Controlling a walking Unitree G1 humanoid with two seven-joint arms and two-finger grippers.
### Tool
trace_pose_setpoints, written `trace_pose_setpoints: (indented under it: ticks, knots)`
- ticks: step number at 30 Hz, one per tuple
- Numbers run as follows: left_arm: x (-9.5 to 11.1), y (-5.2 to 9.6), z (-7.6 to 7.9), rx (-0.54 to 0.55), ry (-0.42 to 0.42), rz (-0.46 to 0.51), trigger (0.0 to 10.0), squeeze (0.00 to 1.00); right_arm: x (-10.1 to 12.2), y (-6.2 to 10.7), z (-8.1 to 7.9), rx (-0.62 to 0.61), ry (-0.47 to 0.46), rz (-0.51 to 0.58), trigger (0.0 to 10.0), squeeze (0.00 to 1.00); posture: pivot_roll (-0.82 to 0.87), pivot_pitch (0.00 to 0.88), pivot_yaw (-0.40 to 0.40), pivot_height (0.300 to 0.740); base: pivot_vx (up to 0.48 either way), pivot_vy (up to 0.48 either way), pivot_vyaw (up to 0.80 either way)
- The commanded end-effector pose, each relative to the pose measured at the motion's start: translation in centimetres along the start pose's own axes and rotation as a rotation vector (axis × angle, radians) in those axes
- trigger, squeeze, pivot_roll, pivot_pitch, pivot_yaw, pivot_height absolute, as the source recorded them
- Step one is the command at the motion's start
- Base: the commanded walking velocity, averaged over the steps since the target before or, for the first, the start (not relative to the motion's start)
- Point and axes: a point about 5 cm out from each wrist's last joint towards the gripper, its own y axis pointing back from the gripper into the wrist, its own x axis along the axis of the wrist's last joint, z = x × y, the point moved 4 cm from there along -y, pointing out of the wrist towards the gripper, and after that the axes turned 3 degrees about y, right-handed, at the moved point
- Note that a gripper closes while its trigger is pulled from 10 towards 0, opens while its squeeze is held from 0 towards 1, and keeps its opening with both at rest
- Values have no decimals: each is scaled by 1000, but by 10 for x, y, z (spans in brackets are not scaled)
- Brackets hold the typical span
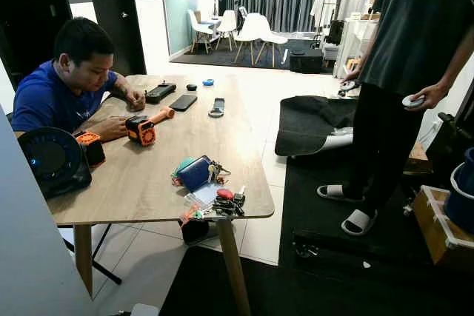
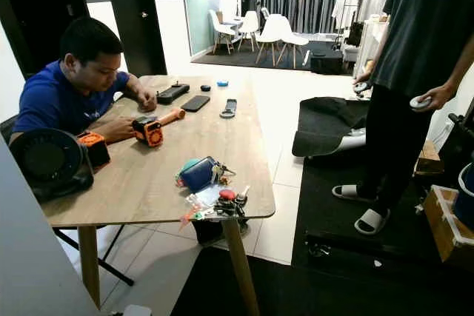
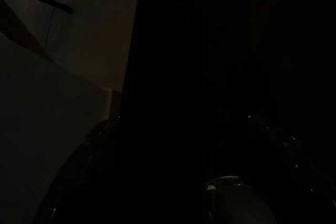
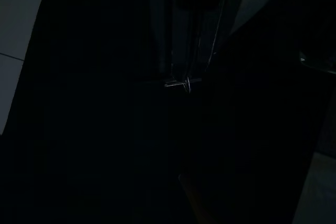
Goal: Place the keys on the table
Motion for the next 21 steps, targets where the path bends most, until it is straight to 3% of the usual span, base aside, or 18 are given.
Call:
trace_pose_setpoints:
  ticks: [1,10,21]
  knots:
    - [-1,0,1,4,20,0,10000,0,3,0,3,-14,-9,16,10000,0,48,22,9,740,0,0,0]
    - [-2,0,2,3,33,-12,10000,0,2,0,2,-13,-8,15,10000,0,47,23,9,740,0,0,0]
    - [-1,0,4,-17,55,-5,10000,0,0,0,1,-4,-5,6,10000,0,52,22,5,740,298,0,0]
